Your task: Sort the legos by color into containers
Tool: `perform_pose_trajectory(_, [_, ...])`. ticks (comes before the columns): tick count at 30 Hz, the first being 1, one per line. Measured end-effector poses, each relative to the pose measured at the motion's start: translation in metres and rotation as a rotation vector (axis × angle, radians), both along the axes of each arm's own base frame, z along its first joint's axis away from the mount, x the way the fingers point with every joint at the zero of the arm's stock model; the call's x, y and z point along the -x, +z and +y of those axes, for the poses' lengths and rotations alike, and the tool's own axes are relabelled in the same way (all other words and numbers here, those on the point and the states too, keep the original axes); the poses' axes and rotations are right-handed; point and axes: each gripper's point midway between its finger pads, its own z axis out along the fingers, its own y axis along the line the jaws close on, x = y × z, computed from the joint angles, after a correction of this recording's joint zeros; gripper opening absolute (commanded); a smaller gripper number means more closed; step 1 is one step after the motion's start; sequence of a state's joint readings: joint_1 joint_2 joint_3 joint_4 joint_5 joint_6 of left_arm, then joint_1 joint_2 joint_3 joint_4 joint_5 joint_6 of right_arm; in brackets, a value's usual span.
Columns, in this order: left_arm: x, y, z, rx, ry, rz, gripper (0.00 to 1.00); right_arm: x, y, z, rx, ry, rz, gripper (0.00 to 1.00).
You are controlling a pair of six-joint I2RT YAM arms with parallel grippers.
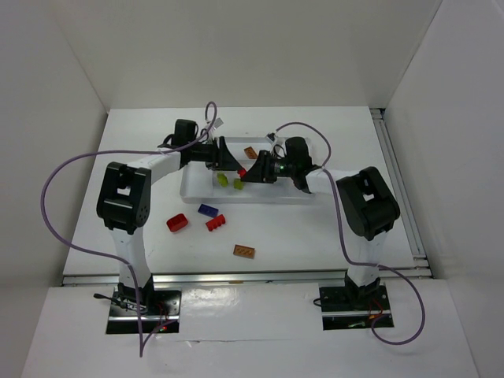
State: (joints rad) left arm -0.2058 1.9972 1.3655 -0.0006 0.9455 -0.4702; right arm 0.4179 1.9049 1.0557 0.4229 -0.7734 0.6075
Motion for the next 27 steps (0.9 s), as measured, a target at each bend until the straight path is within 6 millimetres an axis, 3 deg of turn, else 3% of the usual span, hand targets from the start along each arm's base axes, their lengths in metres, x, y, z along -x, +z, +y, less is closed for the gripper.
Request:
perform_pose_trajectory(3, [-0.004, -0.004, 0.004, -0.025, 0.02, -0.014, 0.65, 0.001, -0.003, -0.001, 0.009, -0.003, 0.014, 0.09])
perform_pose_trajectory(18, [-0.023, -0.01, 0.017, -0.103, 0.101, -0.053, 0.66, 0.01, 0.0, -0.004, 0.041, 0.026, 0.004, 0.09])
perform_pose_trajectory(23, [-0.028, 0.014, 0.022, -0.103, 0.13, -0.098, 0.65, 0.012, 0.009, -0.01, 0.078, 0.017, -0.032, 0.09])
perform_pose_trajectory(27, [-0.035, 0.053, 0.038, -0.137, 0.215, -0.155, 0.63, 0.001, 0.005, -0.017, 0.16, -0.054, -0.032, 0.09])
